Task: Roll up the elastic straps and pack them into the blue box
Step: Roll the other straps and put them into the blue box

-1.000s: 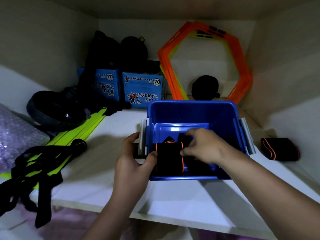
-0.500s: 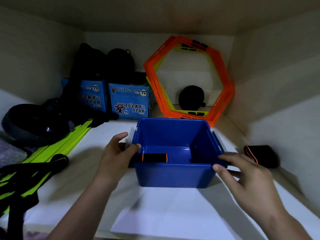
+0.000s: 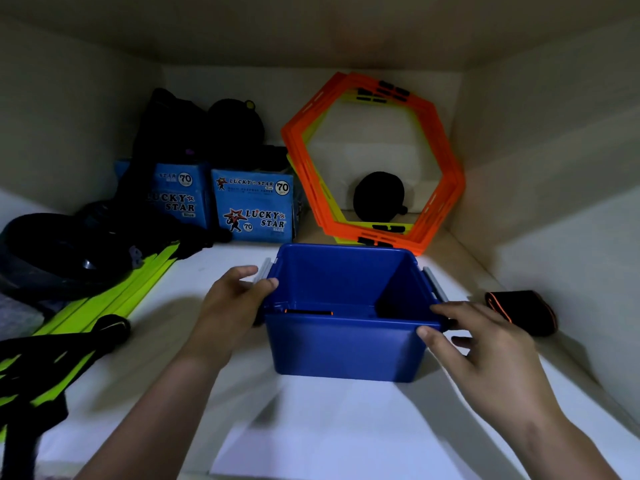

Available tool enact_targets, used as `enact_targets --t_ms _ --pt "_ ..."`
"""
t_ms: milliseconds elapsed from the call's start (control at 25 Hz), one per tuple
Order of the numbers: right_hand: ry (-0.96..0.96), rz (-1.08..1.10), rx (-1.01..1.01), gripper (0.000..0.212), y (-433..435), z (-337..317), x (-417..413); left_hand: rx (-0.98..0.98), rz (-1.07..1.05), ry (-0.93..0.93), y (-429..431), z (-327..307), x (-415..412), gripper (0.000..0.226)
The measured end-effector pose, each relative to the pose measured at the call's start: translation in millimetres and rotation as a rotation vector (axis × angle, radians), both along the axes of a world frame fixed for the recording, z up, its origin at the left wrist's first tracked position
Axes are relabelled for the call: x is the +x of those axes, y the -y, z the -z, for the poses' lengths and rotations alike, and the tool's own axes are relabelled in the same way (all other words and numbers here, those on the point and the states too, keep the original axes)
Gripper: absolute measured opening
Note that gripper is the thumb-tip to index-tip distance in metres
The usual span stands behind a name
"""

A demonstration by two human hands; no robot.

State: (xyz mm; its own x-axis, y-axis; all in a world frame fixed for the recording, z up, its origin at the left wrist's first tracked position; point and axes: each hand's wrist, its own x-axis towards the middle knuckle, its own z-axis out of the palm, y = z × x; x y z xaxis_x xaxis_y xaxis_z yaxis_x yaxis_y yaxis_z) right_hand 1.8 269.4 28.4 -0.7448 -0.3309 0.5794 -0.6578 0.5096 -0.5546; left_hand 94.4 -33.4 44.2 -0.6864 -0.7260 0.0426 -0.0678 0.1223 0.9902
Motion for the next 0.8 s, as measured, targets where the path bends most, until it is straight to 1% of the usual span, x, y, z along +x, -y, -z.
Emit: enact_targets --t_ms 120,160,240,360,480,560,640,720,800 --pt "-0.027 0.021 0.008 0.032 -3.2 -15.2 -4.1 -0.49 -0.115 0.038 2.0 -6.5 -0.5 0.032" --pt "-0.031 0.022 0.007 0.031 -4.0 -21.9 -8.0 -0.61 -0.127 0.026 -1.7 -13.1 -2.1 0.027" --pt "-0.023 0.017 -0.013 0.03 -5.0 -37.2 -16.2 -0.717 -0.091 -0.017 -13.7 -28.9 -8.2 0.019" --pt "-0.049 0.014 -0.027 0.026 -10.4 -58.8 -32.0 -0.743 0.062 -0.064 -39.5 -51.2 -26.8 0.013" --pt "-0.055 0.055 -0.036 0.024 -24.4 -75.8 -49.5 -0.727 0.188 -0.098 -76.1 -69.5 -54.2 0.014" --pt "-0.089 0.091 0.002 0.029 -37.0 -83.4 -61.5 -0.763 0.242 -0.134 -108.4 -76.5 -74.3 0.017" --pt "-0.108 0.136 0.044 0.036 -52.9 -86.8 -74.1 -0.784 0.303 -0.16 -145.7 -79.1 -94.2 0.024" --pt "-0.082 0.188 0.091 0.043 -70.2 -85.4 -86.4 -0.772 0.387 -0.181 -183.5 -77.4 -113.3 0.034" --pt "-0.03 0.232 0.166 0.05 -86.3 -79.1 -98.7 -0.764 0.458 -0.185 -217.3 -71.2 -132.9 0.036"
